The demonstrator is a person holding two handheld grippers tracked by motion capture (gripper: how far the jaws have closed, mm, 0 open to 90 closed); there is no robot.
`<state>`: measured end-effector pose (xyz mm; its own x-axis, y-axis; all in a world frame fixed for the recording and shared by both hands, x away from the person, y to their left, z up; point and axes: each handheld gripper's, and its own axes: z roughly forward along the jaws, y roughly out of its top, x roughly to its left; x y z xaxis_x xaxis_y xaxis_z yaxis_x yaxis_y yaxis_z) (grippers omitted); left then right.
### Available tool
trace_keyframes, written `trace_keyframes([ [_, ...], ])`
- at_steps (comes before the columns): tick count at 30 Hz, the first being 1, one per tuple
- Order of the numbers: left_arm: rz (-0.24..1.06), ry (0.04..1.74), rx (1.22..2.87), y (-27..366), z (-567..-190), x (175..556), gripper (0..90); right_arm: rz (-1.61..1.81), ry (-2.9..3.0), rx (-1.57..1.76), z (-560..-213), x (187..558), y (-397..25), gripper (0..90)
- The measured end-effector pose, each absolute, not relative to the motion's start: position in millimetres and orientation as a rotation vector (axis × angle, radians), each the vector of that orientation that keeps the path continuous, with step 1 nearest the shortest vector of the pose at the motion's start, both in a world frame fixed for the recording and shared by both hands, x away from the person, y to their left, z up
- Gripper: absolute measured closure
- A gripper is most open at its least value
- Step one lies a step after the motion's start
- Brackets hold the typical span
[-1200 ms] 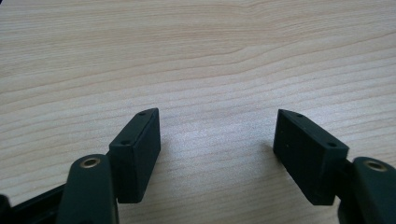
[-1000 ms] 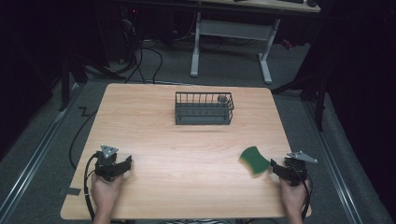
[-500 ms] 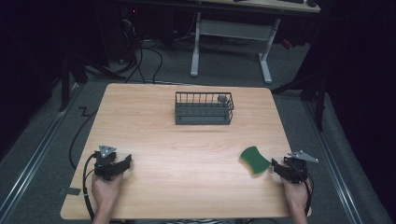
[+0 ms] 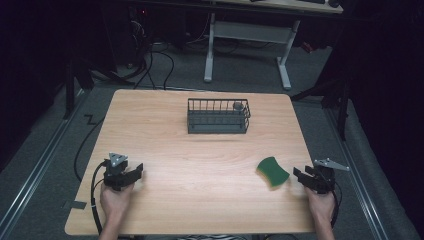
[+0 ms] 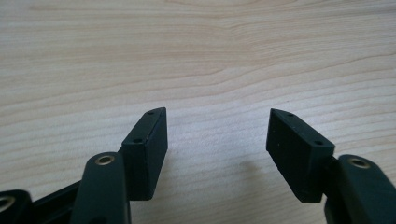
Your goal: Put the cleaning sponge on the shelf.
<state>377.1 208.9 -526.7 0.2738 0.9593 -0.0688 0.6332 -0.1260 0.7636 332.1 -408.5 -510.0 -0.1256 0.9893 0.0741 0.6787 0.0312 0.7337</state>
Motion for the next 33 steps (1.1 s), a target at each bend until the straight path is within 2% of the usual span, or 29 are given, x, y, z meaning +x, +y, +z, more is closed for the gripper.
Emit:
trace_keyframes([
  [6, 0.57, 1.406, 1.845, 202.5, -514.4, 384.8, 42.5, 0.943, 1.876, 1.639, -493.4, 343.4, -403.2, 45.0],
  [12, 0.549, 1.361, 1.851, 189.2, -501.5, 396.6, 46.5, 0.96, 1.918, 1.562, -476.8, 359.9, -391.3, 51.5],
  [26, 0.524, 1.232, 1.944, 132.7, -470.6, 441.8, 48.2, 0.994, 2.064, 1.47, -451.7, 421.6, -351.7, 62.5],
  [33, 0.487, 1.231, 1.974, 109.7, -467.1, 468.1, 55.2, 0.982, 2.109, 1.444, -440.6, 449.1, -328.5, 66.1],
])
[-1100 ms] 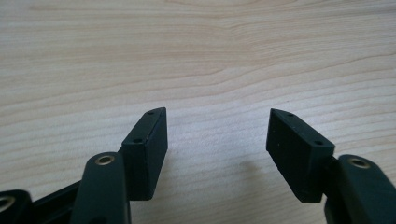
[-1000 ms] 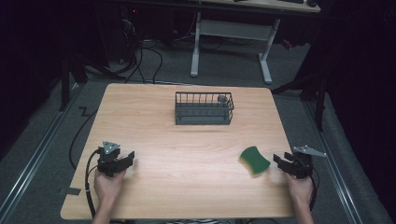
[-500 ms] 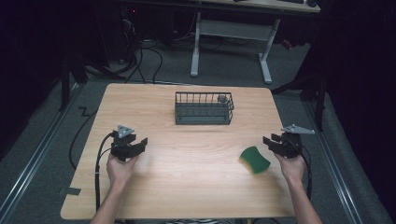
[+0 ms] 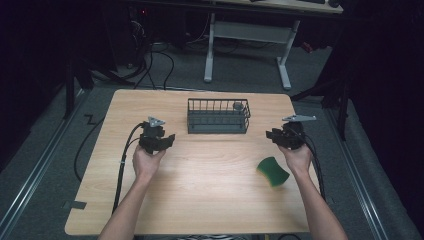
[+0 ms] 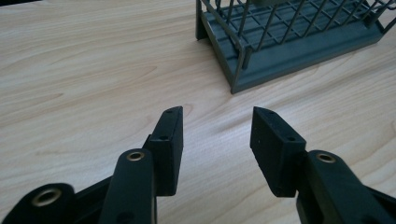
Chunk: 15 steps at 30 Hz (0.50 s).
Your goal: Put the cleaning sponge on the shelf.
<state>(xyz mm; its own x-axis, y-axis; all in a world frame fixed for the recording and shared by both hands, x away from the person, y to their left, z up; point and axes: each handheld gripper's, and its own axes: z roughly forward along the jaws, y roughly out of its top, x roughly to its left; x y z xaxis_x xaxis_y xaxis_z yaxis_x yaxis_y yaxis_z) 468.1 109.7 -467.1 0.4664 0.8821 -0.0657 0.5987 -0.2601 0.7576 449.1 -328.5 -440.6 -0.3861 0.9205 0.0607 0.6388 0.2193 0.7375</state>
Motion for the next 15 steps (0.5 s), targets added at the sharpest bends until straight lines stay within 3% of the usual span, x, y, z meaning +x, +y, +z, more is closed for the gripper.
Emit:
trace_keyframes([
  [15, 0.471, 1.251, 2.018, 83.4, -466.2, 502.7, 54.5, 0.903, 2.159, 1.442, -439.2, 494.6, -291.5, 67.9],
])
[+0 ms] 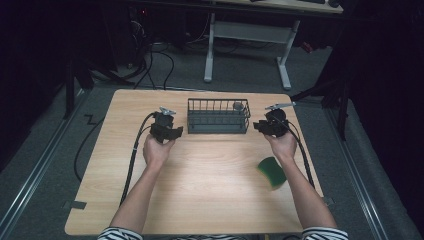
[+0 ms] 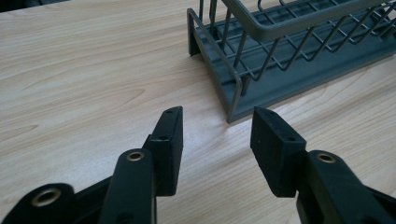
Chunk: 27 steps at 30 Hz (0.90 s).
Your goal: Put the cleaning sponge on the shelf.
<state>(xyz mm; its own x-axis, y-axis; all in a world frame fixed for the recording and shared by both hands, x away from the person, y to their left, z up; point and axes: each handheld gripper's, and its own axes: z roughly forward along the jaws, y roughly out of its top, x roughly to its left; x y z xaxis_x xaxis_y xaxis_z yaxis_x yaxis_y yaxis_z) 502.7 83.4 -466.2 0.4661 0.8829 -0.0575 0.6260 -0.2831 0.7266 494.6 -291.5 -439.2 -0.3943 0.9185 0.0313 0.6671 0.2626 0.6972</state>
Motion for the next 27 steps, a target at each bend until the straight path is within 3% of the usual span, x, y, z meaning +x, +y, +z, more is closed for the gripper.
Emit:
trace_keyframes([
  [10, 0.414, 1.265, 2.0, 72.9, -480.3, 513.5, 50.0, 0.867, 2.183, 1.493, -451.2, 515.5, -283.3, 68.2],
  [27, 0.408, 1.251, 1.997, 51.6, -499.7, 525.0, 53.5, 0.775, 2.217, 1.506, -472.5, 536.2, -268.4, 65.7],
])
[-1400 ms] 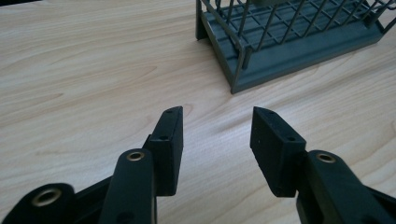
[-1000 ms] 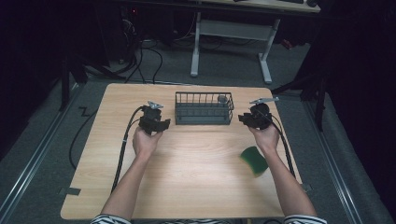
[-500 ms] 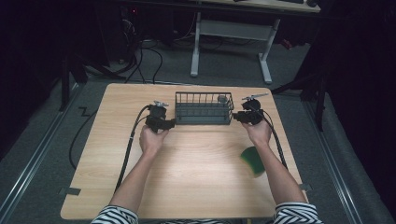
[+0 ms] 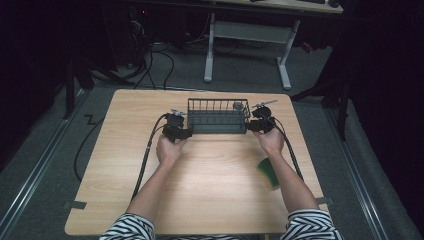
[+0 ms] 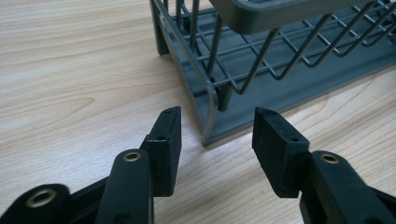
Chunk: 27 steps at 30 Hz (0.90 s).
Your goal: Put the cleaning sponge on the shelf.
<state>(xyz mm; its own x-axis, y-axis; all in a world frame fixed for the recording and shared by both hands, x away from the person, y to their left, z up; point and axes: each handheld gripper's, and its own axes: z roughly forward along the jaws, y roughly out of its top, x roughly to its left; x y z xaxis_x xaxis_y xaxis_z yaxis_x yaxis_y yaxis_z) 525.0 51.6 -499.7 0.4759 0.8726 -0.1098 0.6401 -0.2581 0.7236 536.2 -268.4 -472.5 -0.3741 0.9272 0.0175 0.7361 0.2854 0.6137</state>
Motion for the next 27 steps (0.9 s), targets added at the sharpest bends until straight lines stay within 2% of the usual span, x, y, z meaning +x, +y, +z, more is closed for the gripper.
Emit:
trace_keyframes([
  [8, 0.385, 1.24, 2.027, 44.7, -501.0, 530.7, 63.8, 0.749, 2.228, 1.505, -475.0, 539.6, -266.3, 73.8],
  [18, 0.365, 1.261, 2.043, 49.2, -503.6, 534.5, 83.5, 0.716, 2.259, 1.492, -480.5, 541.9, -264.3, 84.5],
  [27, 0.386, 1.253, 2.069, 48.0, -502.9, 532.2, 86.2, 0.735, 2.262, 1.526, -480.3, 542.3, -264.9, 85.9],
])
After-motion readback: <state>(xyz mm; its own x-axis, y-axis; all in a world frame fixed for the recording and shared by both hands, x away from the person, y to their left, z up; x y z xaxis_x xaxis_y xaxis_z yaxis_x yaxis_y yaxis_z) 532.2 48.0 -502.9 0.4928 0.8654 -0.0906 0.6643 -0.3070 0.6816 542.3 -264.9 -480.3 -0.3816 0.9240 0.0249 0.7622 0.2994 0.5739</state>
